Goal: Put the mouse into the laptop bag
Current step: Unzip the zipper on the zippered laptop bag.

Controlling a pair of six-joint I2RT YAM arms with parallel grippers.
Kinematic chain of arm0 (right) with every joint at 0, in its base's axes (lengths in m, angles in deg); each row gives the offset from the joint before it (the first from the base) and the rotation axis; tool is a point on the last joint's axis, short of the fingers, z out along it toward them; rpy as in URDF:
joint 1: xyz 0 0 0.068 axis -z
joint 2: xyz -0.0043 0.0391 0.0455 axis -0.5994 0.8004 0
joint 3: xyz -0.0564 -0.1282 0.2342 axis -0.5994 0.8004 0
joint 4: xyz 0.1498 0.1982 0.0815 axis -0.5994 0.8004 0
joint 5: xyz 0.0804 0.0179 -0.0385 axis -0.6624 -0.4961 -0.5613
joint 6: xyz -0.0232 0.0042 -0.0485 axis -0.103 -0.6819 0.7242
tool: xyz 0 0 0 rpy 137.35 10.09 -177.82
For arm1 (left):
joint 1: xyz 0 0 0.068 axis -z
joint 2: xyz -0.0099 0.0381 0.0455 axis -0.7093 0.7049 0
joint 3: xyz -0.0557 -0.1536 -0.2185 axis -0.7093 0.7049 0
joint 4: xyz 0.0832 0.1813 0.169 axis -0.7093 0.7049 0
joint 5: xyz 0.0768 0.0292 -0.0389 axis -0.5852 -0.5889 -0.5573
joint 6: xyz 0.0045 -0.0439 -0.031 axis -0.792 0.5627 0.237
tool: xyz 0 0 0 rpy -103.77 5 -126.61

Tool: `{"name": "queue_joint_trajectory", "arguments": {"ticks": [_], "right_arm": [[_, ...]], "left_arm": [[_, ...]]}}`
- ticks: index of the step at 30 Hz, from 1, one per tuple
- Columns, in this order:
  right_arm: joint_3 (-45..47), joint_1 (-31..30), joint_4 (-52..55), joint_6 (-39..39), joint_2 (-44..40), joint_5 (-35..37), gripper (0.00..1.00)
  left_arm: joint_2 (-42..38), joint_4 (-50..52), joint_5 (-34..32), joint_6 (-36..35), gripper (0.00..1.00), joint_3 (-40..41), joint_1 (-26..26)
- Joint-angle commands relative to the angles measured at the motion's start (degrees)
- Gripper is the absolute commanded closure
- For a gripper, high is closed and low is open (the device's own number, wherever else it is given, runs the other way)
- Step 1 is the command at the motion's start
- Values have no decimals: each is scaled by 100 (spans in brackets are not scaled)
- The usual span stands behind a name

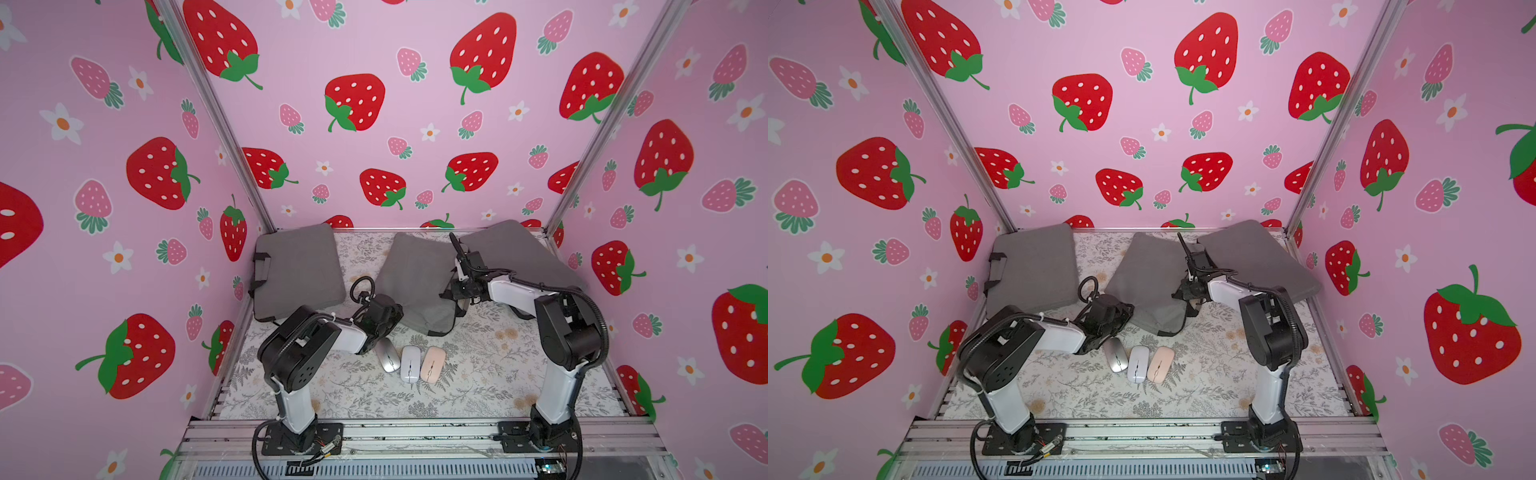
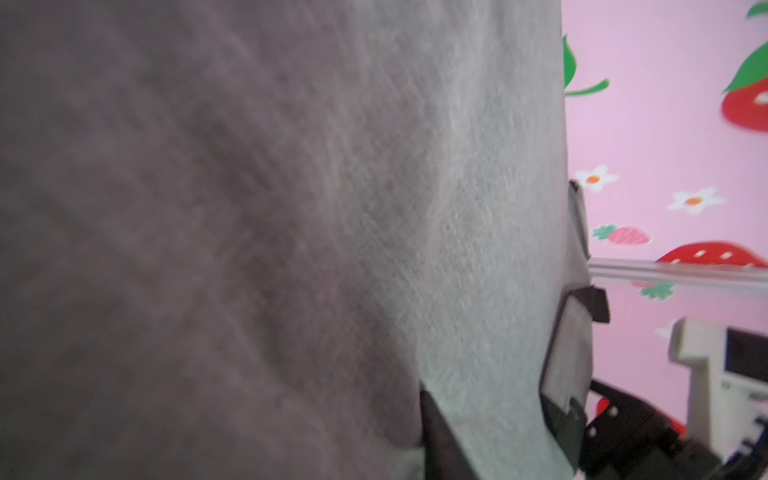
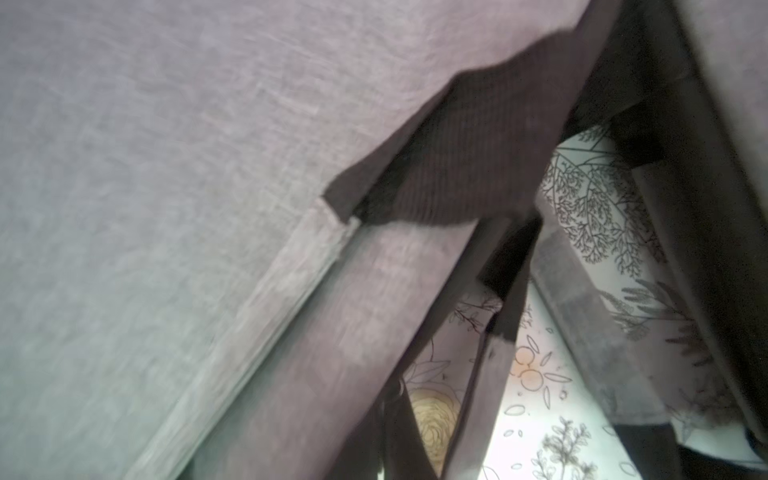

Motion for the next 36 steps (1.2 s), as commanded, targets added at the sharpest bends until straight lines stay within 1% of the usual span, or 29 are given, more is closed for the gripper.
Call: {"name": "queue_joint_trajectory", "arguments": {"ticks": [1, 3, 8, 11, 15, 17, 20, 23, 25, 27, 29, 31, 33, 35, 36], "right_arm": [[397, -358, 78, 232, -318, -356, 100], [804, -497, 52, 227, -639, -184, 100], [1959, -1002, -126, 52, -1570, 189, 100], [2481, -1418, -236, -204, -2039, 166, 100], [2615, -2229, -74, -439, -2248, 395, 100], [2588, -2527, 41, -567, -2241, 506, 100], [2506, -2852, 55, -723, -2241, 405, 100], [2441, -2884, -41, -922, -2192, 497, 100], [2334, -2781, -71, -983, -2032, 576, 100], [2156, -2560, -116, -967, -1750, 357, 100], [1995, -2343, -196, -919, -1464, 169, 100], [1846, -2156, -212, -855, -1287, 153, 100], [1715, -1940, -211, -789, -1194, 259, 100], [1683, -1695, -248, -729, -1177, 246, 100], [1694, -1540, -284, -722, -1191, 202, 100]], "left_arm": [[805, -305, 515, 364, 100, -272, 57], [854, -321, 316, 460, 100, -225, 57], [493, 26, -340, 459, 100, -25, 66], [308, 197, -522, 440, 100, -29, 66], [183, 238, -638, 520, 100, -5, 58], [54, 219, -780, 569, 100, 98, 47], [-170, 234, -982, 567, 100, 231, 45], [-422, 273, -1164, 621, 100, 427, 94], [-703, 155, -1671, 733, 100, 780, 279], [-1095, 142, -2372, 764, 100, 1152, 561], [-1391, 597, -2666, 662, 100, 1168, 721], [-1469, 1156, -2641, 666, 100, 973, 771], [-1407, 1049, -2586, 714, 67, 1020, 793], [-1335, 751, -2538, 640, 44, 1113, 791], [-1336, 797, -2498, 617, 38, 1107, 779]]}}
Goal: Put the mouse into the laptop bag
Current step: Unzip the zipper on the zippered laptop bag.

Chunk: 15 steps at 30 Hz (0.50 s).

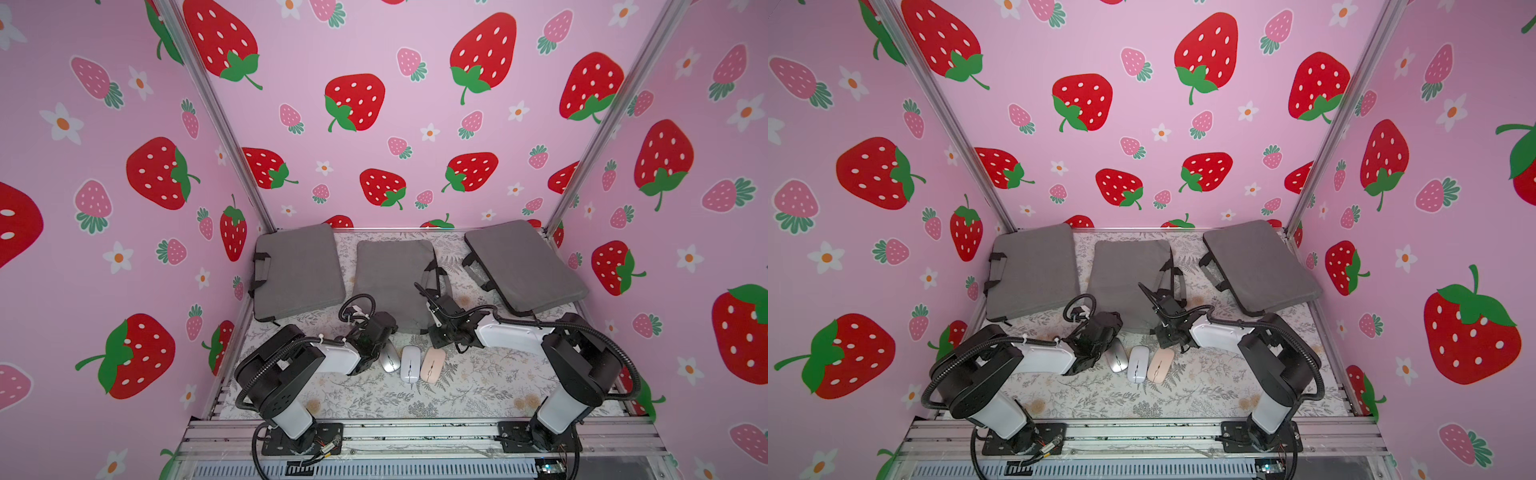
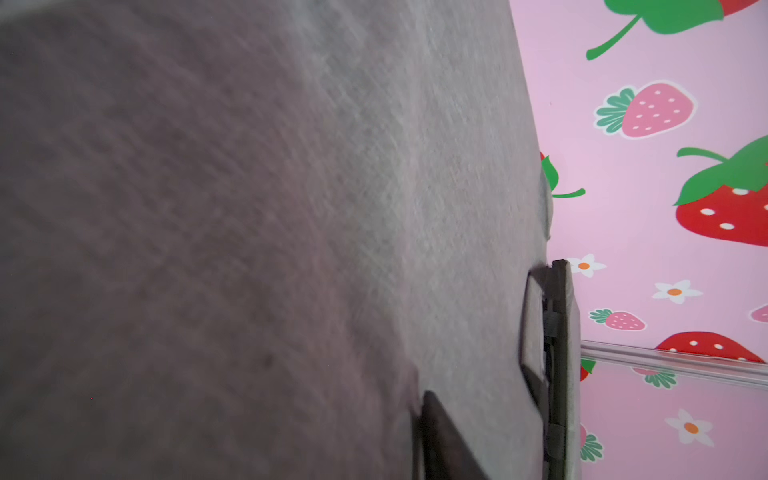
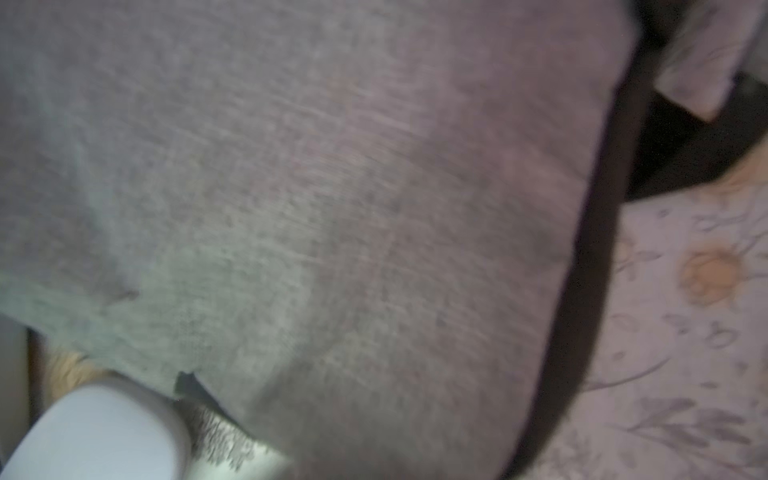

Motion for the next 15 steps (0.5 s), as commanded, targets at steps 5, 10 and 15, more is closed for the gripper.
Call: {"name": "queue_joint_trajectory", "arguments": {"ticks": [5, 10, 15], "right_arm": [[46, 922, -259, 106, -63, -143, 100], [220, 1128, -267, 149, -69, -132, 100], [387, 1182, -275, 131, -245, -117, 100]], "left_arm": [[-314, 592, -144, -335, 29, 58, -154], [-444, 881, 445, -774, 25, 58, -479], [163, 413, 1576, -1115, 23, -112, -927]]}}
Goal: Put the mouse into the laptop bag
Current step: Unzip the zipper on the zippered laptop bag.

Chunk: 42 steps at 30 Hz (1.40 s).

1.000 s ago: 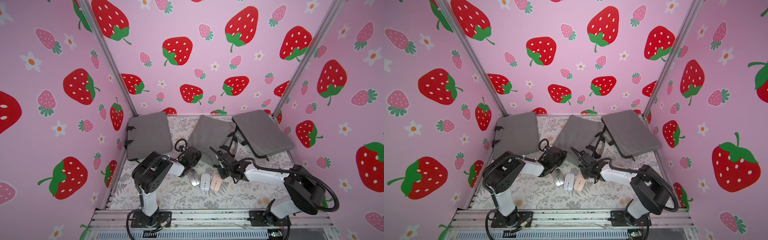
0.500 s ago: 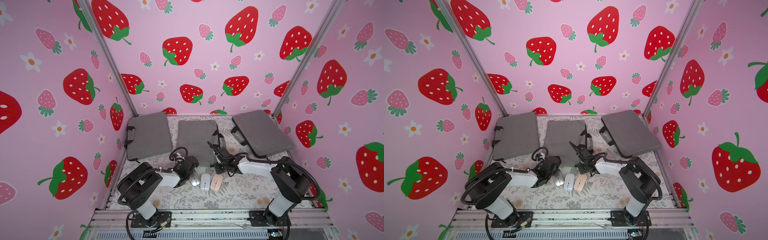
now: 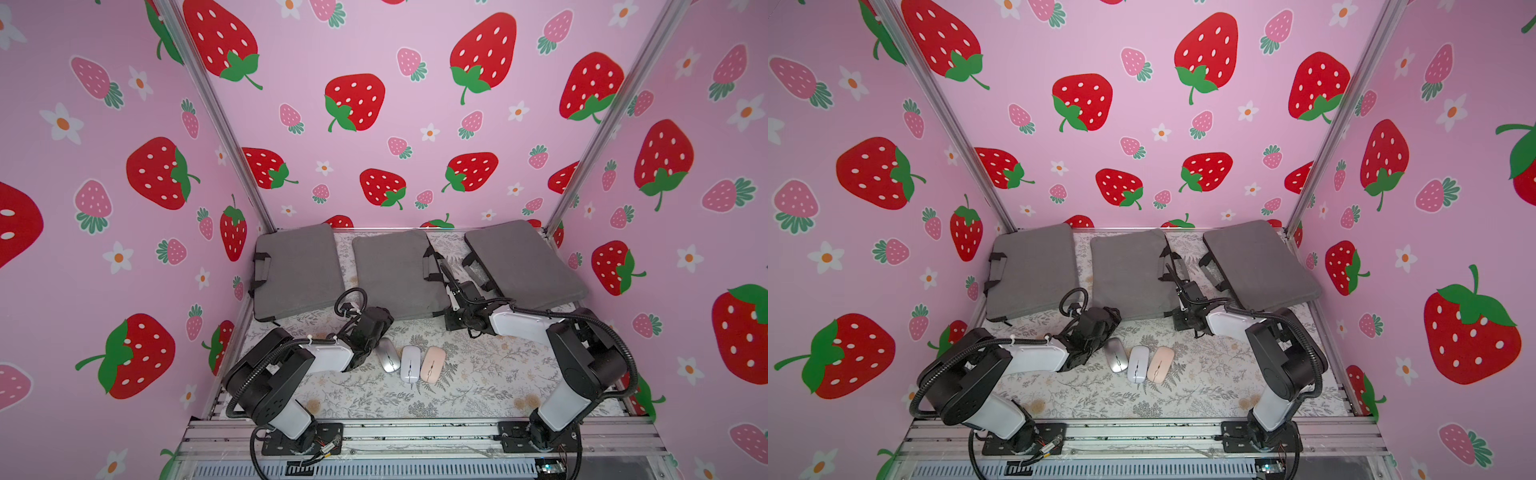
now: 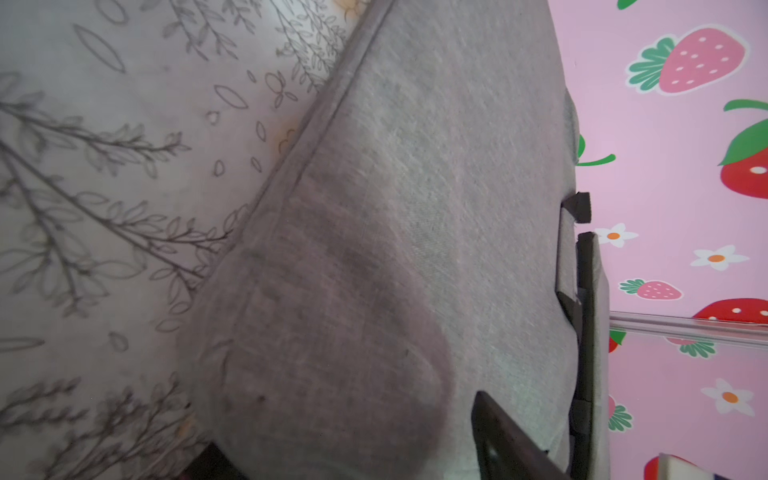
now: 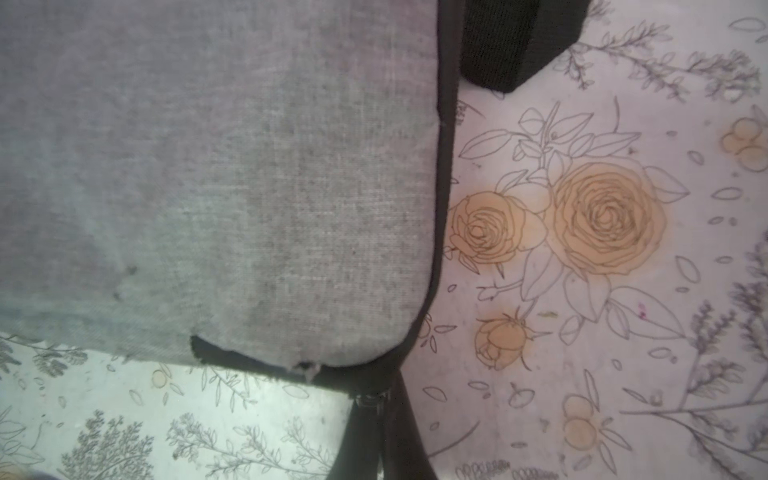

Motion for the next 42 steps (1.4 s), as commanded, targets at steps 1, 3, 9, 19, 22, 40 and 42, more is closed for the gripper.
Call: {"name": "queue_joint_trajectory", "arguments": {"ticks": [1, 3, 9, 19, 22, 40, 42], "right_arm": [[177, 120, 237, -12, -222, 196, 100], [187, 120, 204, -3, -216, 170, 100], [95, 120, 253, 50, -124, 140, 100], [-390, -906, 499, -252, 48, 317, 100], [-886, -1368, 603, -284, 395, 351, 100], [-628, -2582, 609, -824, -376, 1131, 36], [-194, -2586, 594, -1066, -950, 1425, 24]], "left_arm": [[570, 81, 749, -408, 23, -216, -345], [917, 44, 1093, -430, 27, -405, -445], [1311, -500, 1190, -328, 85, -357, -461], [1320, -641, 1018, -221, 100, -391, -231], [1253, -587, 932, -215, 100, -386, -146], [-815, 2909, 1375, -1715, 0, -1170, -1259], [-1216, 4045, 1075, -1756, 1, -1496, -1266]]}}
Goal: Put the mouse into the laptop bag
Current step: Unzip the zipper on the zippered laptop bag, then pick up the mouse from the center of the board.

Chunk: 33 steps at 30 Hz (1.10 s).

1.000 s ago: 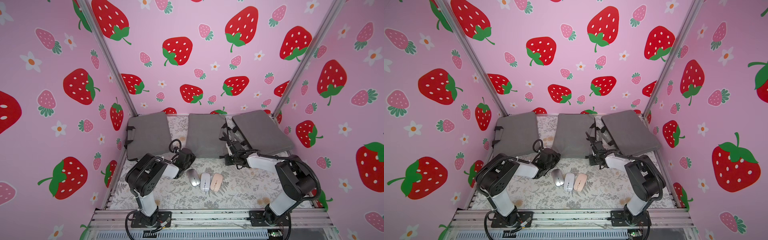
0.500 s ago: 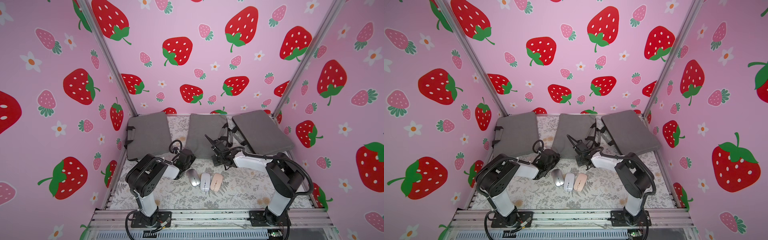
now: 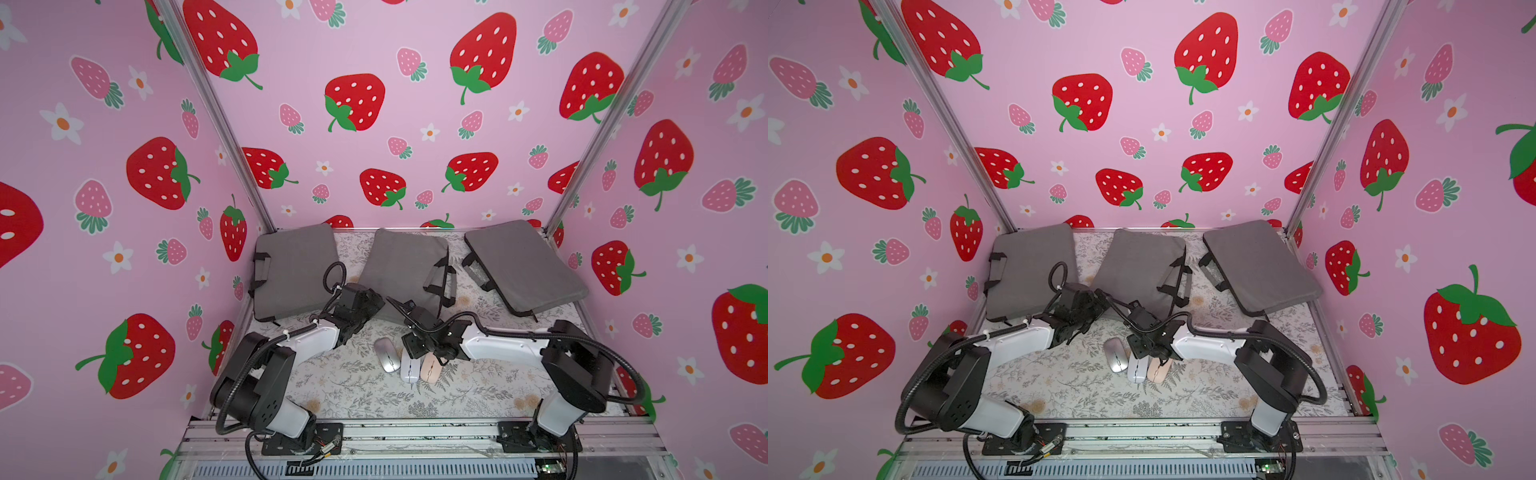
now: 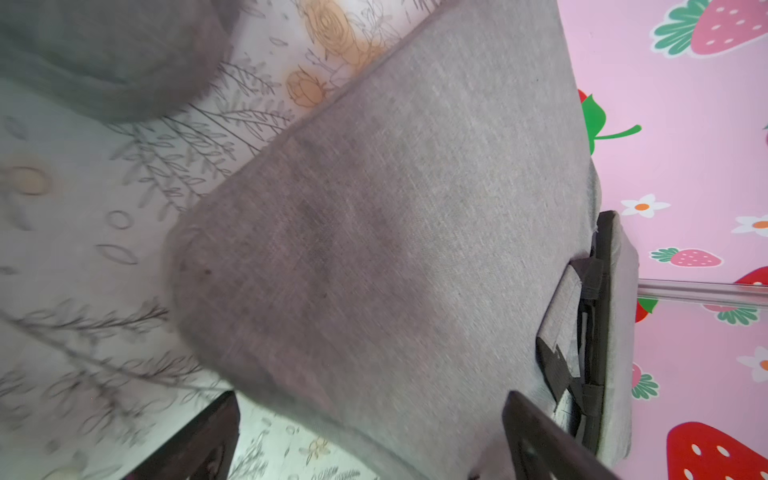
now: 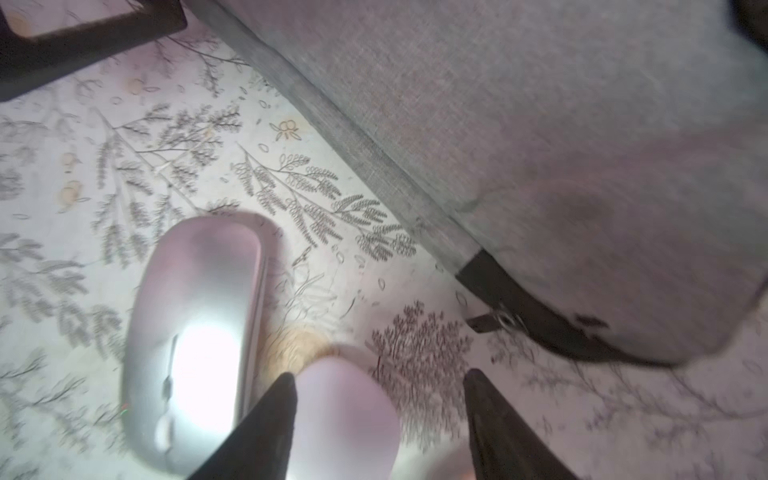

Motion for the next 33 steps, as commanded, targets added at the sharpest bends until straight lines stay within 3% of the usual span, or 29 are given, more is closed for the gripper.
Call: {"name": "queue_joint_trajectory", "arguments": {"ticks": [1, 4, 7, 9, 12, 14, 15, 19, 23, 29, 33], "right_arm": [[536, 26, -49, -499, -907, 582, 22], [1249, 34, -185, -715, -1807, 855, 13], [1817, 43, -246, -896, -2570, 951, 0], [2204, 171, -215, -1343, -3010, 947, 1], [2491, 512, 53, -1910, -3516, 12, 1], [2537, 307, 104, -1903, -3720, -10, 1], [2497, 170, 227, -1918, -3747, 121, 1], [2337, -238, 648, -2335, -3432, 436, 1], [2123, -739, 578, -2770, -2387, 743, 1], [1535, -801, 781, -2782, -1285, 895, 1], [1068, -786, 983, -2632, -791, 953, 0]], "left_arm": [[-601, 2054, -345, -431, 1, -590, -48], [-1380, 2253, -540, -671, 1, -374, -31], [-2481, 1251, -388, -922, 1, 611, -35], [-3178, 631, -325, -882, 1, 1291, -26], [-3924, 605, -150, -949, 0, 1743, -19], [-4107, 874, 9, -859, 15, 1751, -18], [-4137, 912, 122, -823, 18, 1753, -11], [-4071, 1660, 493, -565, 19, 1417, -2], [-4022, 2439, 987, -118, 15, 947, 30], [-4030, 3636, 1208, 376, 13, 463, 55], [-4264, 3480, 1728, 313, 14, 386, 58]]}}
